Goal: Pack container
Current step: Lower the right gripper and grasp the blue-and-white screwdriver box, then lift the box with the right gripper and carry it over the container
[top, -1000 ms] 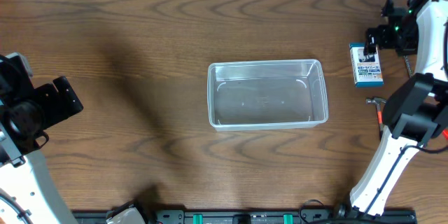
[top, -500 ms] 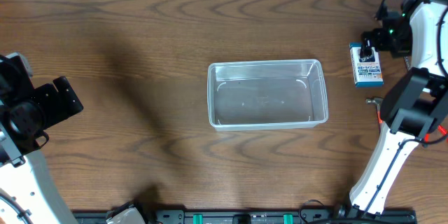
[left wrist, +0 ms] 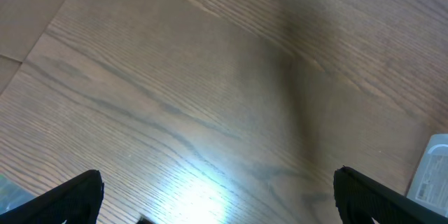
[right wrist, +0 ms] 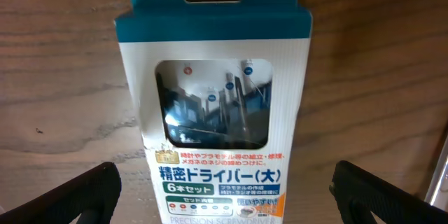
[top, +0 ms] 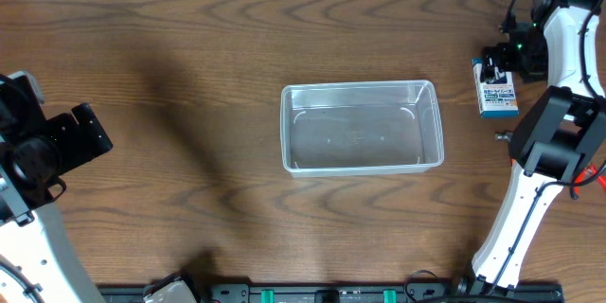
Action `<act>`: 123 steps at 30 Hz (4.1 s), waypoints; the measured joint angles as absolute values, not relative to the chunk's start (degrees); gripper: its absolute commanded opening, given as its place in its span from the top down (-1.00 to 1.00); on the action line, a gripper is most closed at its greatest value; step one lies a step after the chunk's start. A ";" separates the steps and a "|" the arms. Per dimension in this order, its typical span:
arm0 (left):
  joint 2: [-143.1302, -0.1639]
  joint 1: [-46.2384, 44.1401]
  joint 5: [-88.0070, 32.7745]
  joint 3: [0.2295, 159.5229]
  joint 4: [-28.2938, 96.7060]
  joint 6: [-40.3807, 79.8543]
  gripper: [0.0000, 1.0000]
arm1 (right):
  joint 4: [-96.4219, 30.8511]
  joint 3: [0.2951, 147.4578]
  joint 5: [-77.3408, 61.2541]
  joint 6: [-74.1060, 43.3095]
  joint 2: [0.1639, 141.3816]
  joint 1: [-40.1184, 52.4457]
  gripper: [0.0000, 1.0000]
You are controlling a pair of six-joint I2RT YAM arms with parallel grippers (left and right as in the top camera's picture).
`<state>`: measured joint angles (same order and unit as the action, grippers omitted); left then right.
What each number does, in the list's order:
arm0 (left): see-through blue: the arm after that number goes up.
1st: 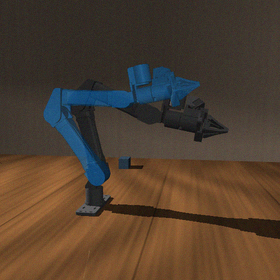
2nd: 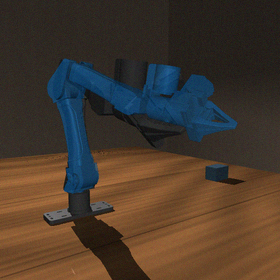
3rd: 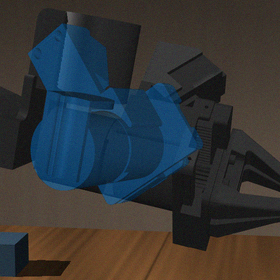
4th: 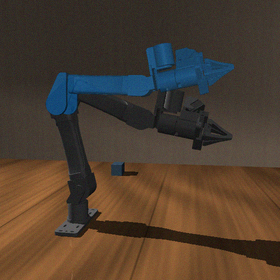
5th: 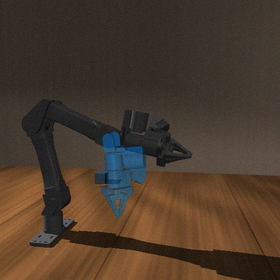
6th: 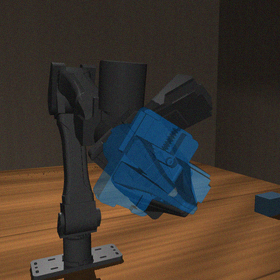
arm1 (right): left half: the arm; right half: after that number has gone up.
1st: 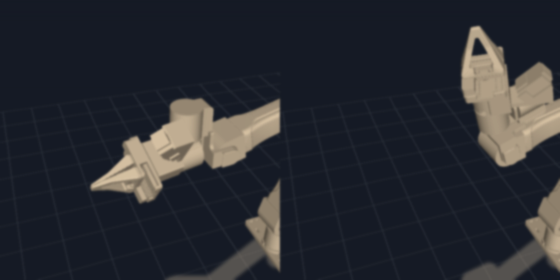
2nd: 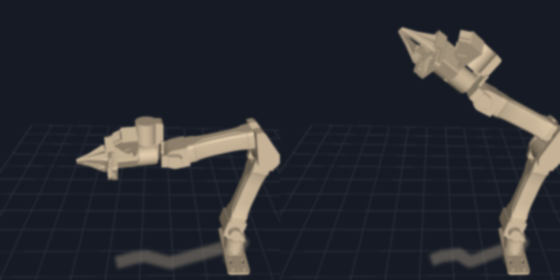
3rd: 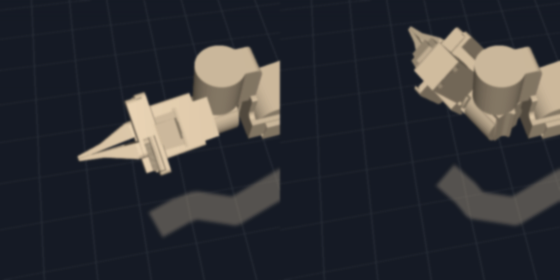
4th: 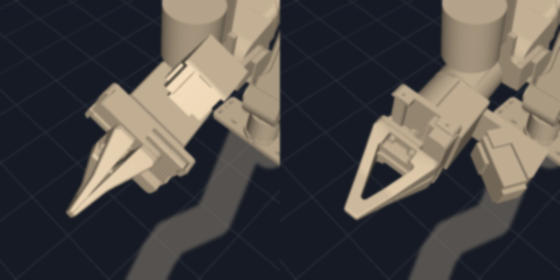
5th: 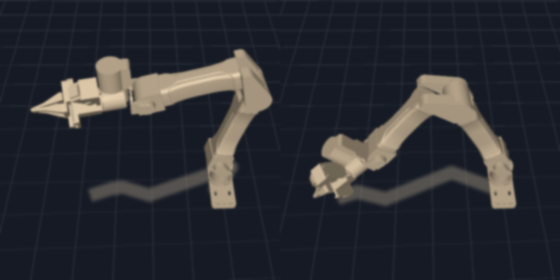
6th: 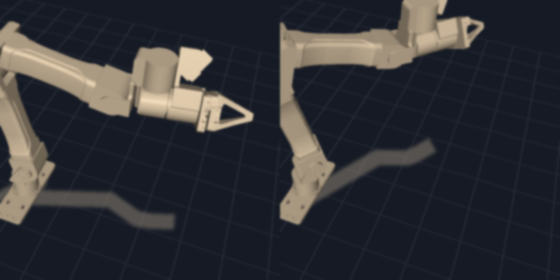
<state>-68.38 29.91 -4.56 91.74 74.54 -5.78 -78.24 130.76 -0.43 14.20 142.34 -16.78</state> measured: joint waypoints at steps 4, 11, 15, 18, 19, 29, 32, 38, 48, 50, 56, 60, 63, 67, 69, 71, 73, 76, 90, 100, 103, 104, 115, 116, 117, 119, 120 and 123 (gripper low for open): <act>-68.38 29.91 -4.56 91.74 74.54 -5.78 -0.96 | -78.30 130.76 -0.43 14.09 142.37 -16.60 -0.99; -68.38 29.91 -4.56 91.74 74.52 -5.78 -0.96 | -78.13 130.76 -0.43 14.06 142.50 -16.29 -0.98; -68.38 29.91 -4.56 91.74 74.54 -5.78 -0.96 | -78.06 130.76 -0.43 14.06 142.50 -16.27 -0.99; -68.38 29.91 -4.56 91.74 74.54 -5.78 -0.96 | -77.89 130.76 -0.43 14.06 142.50 -16.27 -0.99; -68.38 29.91 -4.56 91.74 74.54 -5.80 -0.96 | -77.76 130.76 -0.43 14.06 142.50 -16.27 -0.99; -68.38 29.91 -4.56 91.74 74.54 -5.78 -0.96 | -76.60 130.76 -0.43 14.06 142.85 -16.27 -0.99; -68.38 29.91 -4.56 91.74 74.54 -5.78 -0.96 | -76.58 130.72 -0.43 14.06 143.09 -16.27 -0.98; -68.38 29.91 -4.56 91.74 74.54 -5.78 -0.96 | -76.64 130.69 -0.40 13.80 144.29 -16.27 -0.99; -68.38 29.91 -4.56 91.74 74.54 -5.78 -0.96 | -76.64 130.63 -0.43 13.41 146.80 -16.27 -0.99; -68.38 29.91 -4.56 91.74 74.52 -5.80 -0.96 | -76.62 130.63 -0.08 13.39 147.04 -16.27 -0.98; -68.38 29.91 -4.56 91.74 74.54 -5.78 -0.96 | -76.18 130.63 0.93 13.39 147.06 -16.27 -0.98; -68.38 29.91 -4.56 91.74 74.52 -5.78 -0.96 | -76.16 130.63 1.63 13.39 147.17 -16.27 -0.95; -68.38 29.91 -4.56 91.74 74.54 -5.78 -0.96 | -76.09 130.63 1.83 13.39 147.17 -16.27 -0.91; -68.38 29.91 -4.56 91.74 74.54 -5.78 -0.96 | -75.99 130.63 1.83 13.41 147.17 -16.27 -0.82; -68.38 29.91 -4.56 91.74 74.54 -5.78 -0.96 | -75.99 130.63 1.83 13.41 147.17 -16.27 -0.80; -68.38 29.91 -4.56 91.74 74.52 -5.78 -0.96 | -75.96 130.63 1.83 13.39 147.17 -16.27 -0.79; -68.38 29.91 -4.56 91.74 74.52 -5.78 -0.96 | -75.96 130.63 1.80 13.41 147.17 -16.27 -0.74; -68.38 29.91 -4.56 91.74 74.54 -5.80 -0.96 | -75.99 130.63 1.80 13.39 147.17 -16.27 -0.62; -68.38 29.91 -4.56 91.74 74.52 -5.78 -0.96 | -76.40 130.63 2.00 11.57 147.17 -16.25 -0.54; -68.38 29.91 -4.56 91.74 74.54 -5.78 -0.96 | -78.46 130.65 2.46 10.96 147.17 -16.25 -0.47; -68.38 29.91 -4.56 91.74 74.54 -5.78 -0.96 | -79.07 130.69 2.57 10.96 147.17 -16.25 -0.47; -68.38 29.91 -4.56 91.74 74.54 -5.78 -0.96 | -79.13 130.72 2.57 10.96 147.17 -16.19 -0.47; -68.38 29.91 -4.56 91.74 74.54 -5.78 -0.96 | -79.46 130.76 2.83 10.96 139.76 -12.71 -0.41; -68.38 29.91 -4.56 91.74 74.54 -5.78 -0.96 | -79.46 130.76 2.83 10.94 137.95 -11.94 -0.41; -68.38 29.91 -4.56 91.74 74.54 -5.78 -0.96 | -79.50 130.76 2.81 10.94 135.81 -11.09 -0.41; -68.38 29.91 -4.56 91.74 74.54 -5.78 -0.96 | -79.72 130.78 2.79 10.94 131.79 -9.45 -0.42; -68.38 29.91 -4.56 91.74 74.54 -5.78 -0.96 | -79.88 130.78 2.81 10.94 129.97 -8.71 -0.42; -68.38 29.91 -4.56 91.74 74.52 -5.78 -0.96 | -80.34 130.91 2.76 10.94 123.76 -5.87 -0.41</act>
